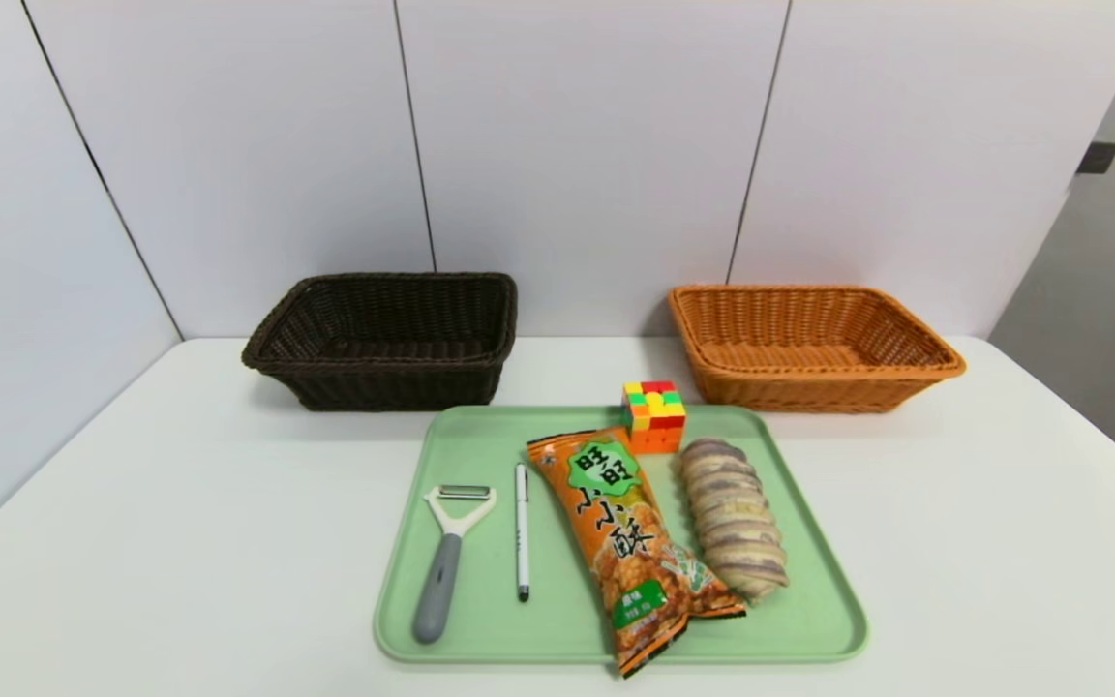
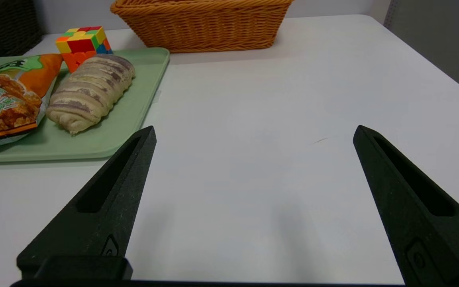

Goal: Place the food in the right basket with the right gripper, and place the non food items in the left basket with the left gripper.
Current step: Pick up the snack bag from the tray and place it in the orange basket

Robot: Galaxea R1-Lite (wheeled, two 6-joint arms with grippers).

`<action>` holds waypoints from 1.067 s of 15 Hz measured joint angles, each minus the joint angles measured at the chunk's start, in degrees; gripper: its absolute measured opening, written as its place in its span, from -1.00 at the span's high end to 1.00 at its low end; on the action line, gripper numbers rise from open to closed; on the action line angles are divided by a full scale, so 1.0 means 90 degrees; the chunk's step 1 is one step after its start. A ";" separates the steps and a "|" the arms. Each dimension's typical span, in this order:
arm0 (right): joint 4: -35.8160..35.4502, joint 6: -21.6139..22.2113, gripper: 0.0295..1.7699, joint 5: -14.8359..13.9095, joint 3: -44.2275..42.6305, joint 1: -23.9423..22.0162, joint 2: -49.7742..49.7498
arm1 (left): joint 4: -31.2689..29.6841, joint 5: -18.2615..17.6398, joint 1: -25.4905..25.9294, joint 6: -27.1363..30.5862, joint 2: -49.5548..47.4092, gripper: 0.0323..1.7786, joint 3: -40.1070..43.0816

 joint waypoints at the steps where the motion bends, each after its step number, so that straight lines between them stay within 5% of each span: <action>1: 0.0027 -0.0014 -0.93 -0.0015 -0.0033 -0.0005 0.0000 | 0.0003 -0.0005 0.0000 0.0019 0.0000 -0.90 0.0000; 4: 0.0367 -0.0012 -0.93 0.0072 -0.0807 -0.0005 0.0172 | 0.0146 -0.0056 0.0000 0.0108 0.0000 -0.90 -0.0003; 7: 0.1016 -0.0009 -0.93 0.0435 -0.2133 0.0000 0.1211 | 0.1002 -0.0345 -0.0003 0.0325 0.0037 -0.90 -0.0624; 13: 0.2415 0.0024 -0.93 0.0756 -0.5812 0.0209 0.4754 | 0.3037 -0.0790 -0.0003 0.0332 0.2078 -0.90 -0.3585; 16: 0.3848 0.0324 -0.93 0.0771 -0.7245 0.1173 0.6353 | 0.4087 -0.0828 -0.0003 0.0328 0.3610 -0.90 -0.5312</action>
